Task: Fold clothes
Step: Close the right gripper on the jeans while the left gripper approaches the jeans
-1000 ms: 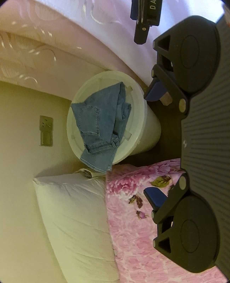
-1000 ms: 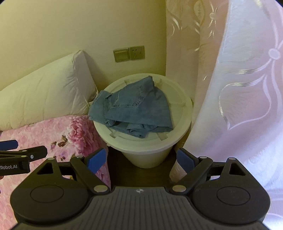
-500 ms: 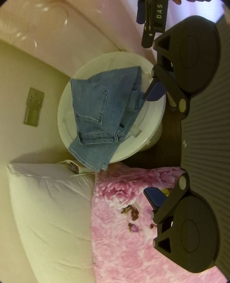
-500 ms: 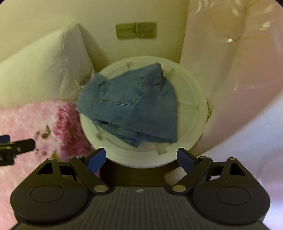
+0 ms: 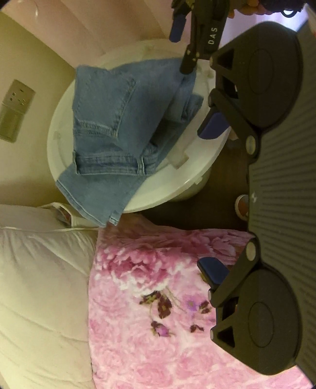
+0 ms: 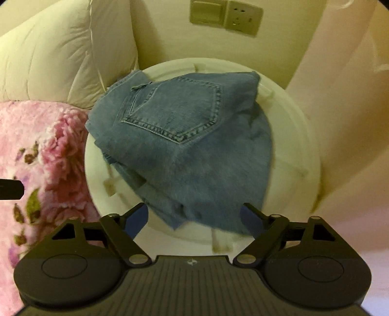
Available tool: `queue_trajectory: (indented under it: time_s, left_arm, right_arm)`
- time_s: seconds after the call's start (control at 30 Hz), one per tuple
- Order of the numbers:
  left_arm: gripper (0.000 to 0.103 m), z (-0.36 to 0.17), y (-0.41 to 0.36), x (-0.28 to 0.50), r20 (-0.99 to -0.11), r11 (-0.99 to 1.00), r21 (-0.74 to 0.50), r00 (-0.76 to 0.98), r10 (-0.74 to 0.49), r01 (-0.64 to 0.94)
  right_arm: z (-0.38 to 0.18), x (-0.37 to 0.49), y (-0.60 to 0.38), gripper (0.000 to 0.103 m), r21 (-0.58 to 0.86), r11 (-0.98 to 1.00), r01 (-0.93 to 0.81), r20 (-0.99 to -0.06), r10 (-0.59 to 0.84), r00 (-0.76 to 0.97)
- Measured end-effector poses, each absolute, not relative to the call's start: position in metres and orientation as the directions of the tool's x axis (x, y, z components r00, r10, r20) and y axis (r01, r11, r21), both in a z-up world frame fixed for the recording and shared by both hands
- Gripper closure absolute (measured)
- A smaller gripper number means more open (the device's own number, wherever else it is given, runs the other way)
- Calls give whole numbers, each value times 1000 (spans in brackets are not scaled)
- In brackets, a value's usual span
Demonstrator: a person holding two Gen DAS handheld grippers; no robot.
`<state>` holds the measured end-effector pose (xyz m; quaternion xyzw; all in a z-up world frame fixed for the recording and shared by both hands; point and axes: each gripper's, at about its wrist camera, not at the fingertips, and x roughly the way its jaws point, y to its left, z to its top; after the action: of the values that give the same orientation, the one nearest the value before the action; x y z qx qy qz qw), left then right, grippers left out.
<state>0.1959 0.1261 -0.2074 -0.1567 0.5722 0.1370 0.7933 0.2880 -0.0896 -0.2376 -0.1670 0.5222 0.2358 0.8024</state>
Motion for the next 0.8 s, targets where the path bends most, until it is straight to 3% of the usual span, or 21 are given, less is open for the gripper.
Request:
queue_trajectory:
  time_s: [0.3, 0.33, 0.4, 0.5, 0.7, 0.8]
  left_arm:
    - [1, -261, 147, 228, -956, 931, -86, 294, 24, -355]
    - [1, -264, 148, 230, -956, 933, -86, 293, 22, -351]
    - [1, -268, 150, 233, -955, 936, -92, 297, 14, -340]
    - [3, -270, 150, 238, -951, 938, -109, 309, -2, -330]
    - [3, -268, 138, 253, -930, 945, -173, 361, -65, -276]
    - [4, -272, 125, 264, -920, 950, -207, 378, -107, -234]
  right_arm:
    - [-303, 293, -54, 22, -141, 756, -639, -899, 172, 402]
    - [-306, 293, -53, 27, -142, 752, -643, -895, 180, 408]
    - [-301, 295, -56, 54, -110, 763, -637, -882, 220, 417]
    - [-281, 310, -69, 86, -27, 815, -579, -857, 279, 432]
    - [-220, 363, -123, 91, 225, 912, -342, -729, 391, 563]
    - [-208, 387, -138, 91, 255, 930, -267, -702, 367, 610]
